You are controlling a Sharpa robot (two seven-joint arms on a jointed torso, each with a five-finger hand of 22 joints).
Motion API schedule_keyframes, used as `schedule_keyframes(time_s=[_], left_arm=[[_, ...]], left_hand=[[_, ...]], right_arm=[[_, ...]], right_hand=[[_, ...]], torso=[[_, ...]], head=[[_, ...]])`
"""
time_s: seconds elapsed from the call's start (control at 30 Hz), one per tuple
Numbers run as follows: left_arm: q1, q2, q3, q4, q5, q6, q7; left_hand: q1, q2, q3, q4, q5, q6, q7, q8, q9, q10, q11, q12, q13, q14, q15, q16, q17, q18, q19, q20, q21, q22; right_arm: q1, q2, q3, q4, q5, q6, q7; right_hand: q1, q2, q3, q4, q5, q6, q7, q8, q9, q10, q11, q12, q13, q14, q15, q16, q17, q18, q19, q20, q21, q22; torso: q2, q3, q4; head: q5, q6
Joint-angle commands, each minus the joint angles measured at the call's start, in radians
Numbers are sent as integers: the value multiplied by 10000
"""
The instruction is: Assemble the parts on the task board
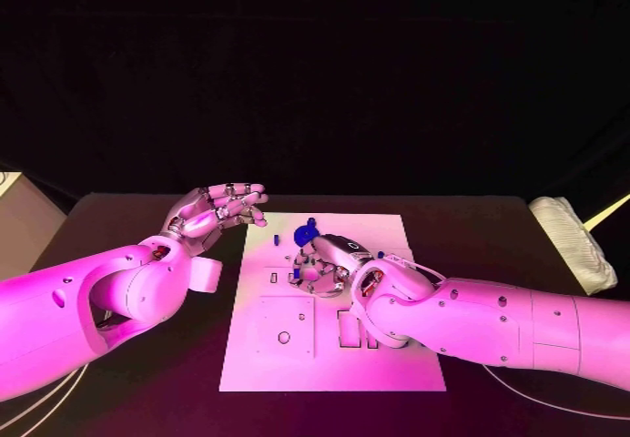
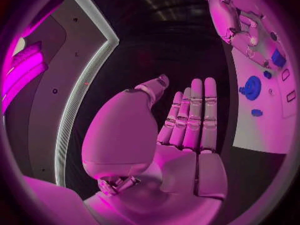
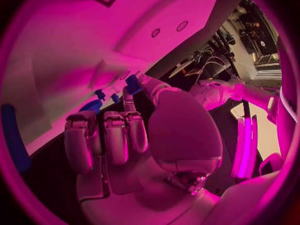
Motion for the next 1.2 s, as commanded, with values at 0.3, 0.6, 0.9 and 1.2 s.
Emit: schedule_keyframes(time_s=[0.3, 0.6, 0.9, 1.2], left_arm=[[6, -7, 4, 34, -34, 207, 29], [6, -11, 4, 48, -34, 234, 15], [6, -25, 4, 48, -34, 235, 3], [6, -33, 4, 44, -34, 231, -2]], left_hand=[[-104, 24, 35, -4, -4, 64, 111, -68, -11, 67, 33, -22, 10, -88, -14, 64, 10, 96, -101, 1, 36, 11], [-104, 24, 35, -4, -4, 64, 111, -68, -11, 67, 33, -22, 10, -88, -14, 64, 10, 96, -101, 1, 36, 11], [-131, 17, 61, -26, -4, 64, 112, -69, -11, 67, 34, -25, 10, -103, -12, 80, 6, 97, -140, 7, 80, 38], [-131, 17, 61, -26, -4, 64, 112, -69, -11, 67, 34, -25, 10, -103, -12, 80, 6, 97, -140, 7, 80, 38]], right_arm=[[-49, 95, -21, -201, -823, 185, -274], [-84, 107, -29, -211, -955, 218, -319], [-106, 111, -32, -225, -975, 201, -293], [-115, 124, -38, -281, -954, 188, -279]], right_hand=[[82, 21, 35, -51, 56, -102, -10, 26, 77, 468, 71, -63, 1943, 1023, 81, 37, 2634, -143, 1046, 44, 54, 2627], [88, 3, 39, -64, 73, -127, -1, 20, 73, 460, 80, -72, 1936, 1023, 88, 37, 2634, -143, 1046, 51, 54, 2627], [45, -81, 15, -72, 82, -200, 42, -1, 58, 442, 114, -93, 1921, 1023, 117, 37, 2634, -142, 1045, 72, 53, 2627], [-57, -234, -5, -62, 66, -560, 206, -182, -47, 239, 255, -331, 1717, 1023, 233, 37, 2634, -114, 988, 168, -45, 2549]], torso=[[-8, 5, -28], [-6, 1, -15], [-12, 7, -30], [-9, 5, -22]], head=[[59, -58], [44, -122], [56, -158], [67, -168]])
